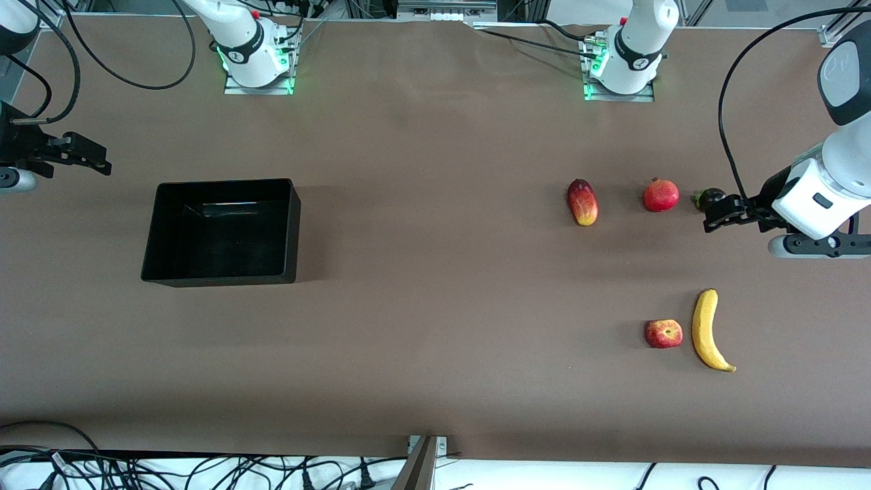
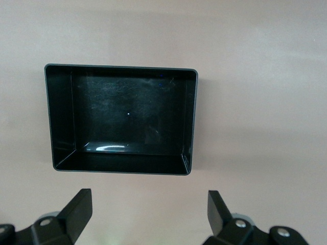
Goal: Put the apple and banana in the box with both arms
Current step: 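Reach the right gripper to the rim of the black box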
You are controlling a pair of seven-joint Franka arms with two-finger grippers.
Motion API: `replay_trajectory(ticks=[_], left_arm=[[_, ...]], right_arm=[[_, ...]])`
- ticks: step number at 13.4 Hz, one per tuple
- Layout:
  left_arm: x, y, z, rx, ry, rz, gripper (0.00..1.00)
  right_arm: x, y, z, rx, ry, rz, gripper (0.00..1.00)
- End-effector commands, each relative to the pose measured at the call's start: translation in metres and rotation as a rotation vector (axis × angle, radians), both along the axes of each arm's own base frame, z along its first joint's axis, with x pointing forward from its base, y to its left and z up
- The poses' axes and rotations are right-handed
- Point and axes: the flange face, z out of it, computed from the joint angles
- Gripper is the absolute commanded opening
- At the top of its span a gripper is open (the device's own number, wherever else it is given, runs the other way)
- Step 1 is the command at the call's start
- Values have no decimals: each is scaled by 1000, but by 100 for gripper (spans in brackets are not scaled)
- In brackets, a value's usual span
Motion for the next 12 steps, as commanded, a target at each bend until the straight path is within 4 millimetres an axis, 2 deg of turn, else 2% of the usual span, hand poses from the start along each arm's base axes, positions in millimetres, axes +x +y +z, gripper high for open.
replay_trajectory(ticks=[1,6,7,8,10,11,12], left_arm=[[-8,2,15,24,2,-11,100],[-10,3,23,27,-1,-10,100],[-10,3,24,27,-3,-10,100],[-12,3,28,27,-7,-10,100],[-11,2,27,27,-6,-25,100],[-11,4,26,27,-4,-24,100],[-10,4,25,27,-7,-25,100]], right_arm=[[0,-1,6,10,3,-18,100],[2,-2,6,1,7,-11,100],[3,-4,4,1,12,-17,100],[4,-4,-8,9,48,-15,100],[-3,-3,-8,12,106,-23,100],[-2,-9,-15,13,119,-17,100],[-1,-23,-25,18,146,-31,100]])
